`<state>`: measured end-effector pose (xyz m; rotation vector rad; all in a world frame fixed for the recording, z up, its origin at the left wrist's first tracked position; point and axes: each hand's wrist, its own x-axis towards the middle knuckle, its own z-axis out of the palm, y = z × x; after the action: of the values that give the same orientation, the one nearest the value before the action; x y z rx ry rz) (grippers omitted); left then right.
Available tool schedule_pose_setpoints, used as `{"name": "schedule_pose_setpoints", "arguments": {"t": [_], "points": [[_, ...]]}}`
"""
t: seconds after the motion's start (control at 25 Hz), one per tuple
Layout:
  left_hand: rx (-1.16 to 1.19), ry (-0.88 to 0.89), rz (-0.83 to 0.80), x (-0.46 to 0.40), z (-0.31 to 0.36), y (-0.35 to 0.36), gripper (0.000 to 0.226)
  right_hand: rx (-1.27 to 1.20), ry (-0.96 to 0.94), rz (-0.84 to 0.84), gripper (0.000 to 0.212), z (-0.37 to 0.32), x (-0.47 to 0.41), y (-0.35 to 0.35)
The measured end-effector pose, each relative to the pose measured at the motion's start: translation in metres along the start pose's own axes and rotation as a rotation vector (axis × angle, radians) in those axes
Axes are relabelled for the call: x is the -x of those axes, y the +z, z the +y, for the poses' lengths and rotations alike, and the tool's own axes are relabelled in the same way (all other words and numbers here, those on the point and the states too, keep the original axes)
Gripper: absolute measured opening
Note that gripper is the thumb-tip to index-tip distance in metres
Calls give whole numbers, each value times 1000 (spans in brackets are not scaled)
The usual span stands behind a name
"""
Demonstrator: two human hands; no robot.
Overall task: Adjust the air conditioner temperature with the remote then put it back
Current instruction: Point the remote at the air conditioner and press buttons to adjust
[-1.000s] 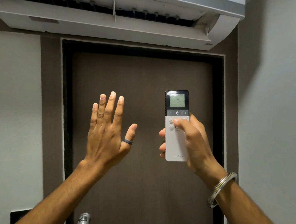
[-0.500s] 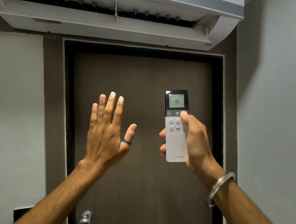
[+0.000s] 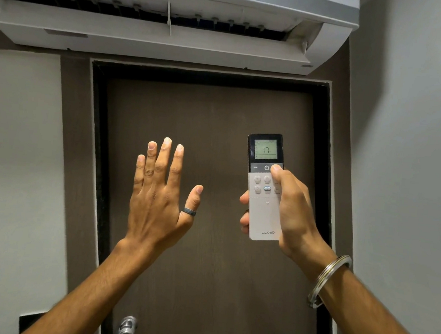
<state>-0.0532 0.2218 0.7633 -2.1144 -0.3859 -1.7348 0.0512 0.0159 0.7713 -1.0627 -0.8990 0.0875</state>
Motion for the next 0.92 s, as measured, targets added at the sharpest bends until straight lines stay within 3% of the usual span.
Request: {"name": "schedule_pose_setpoints", "arguments": {"t": [0.92], "points": [[-23, 21, 12, -5, 10, 7, 80, 55, -50, 11, 33, -4, 1, -10]]}}
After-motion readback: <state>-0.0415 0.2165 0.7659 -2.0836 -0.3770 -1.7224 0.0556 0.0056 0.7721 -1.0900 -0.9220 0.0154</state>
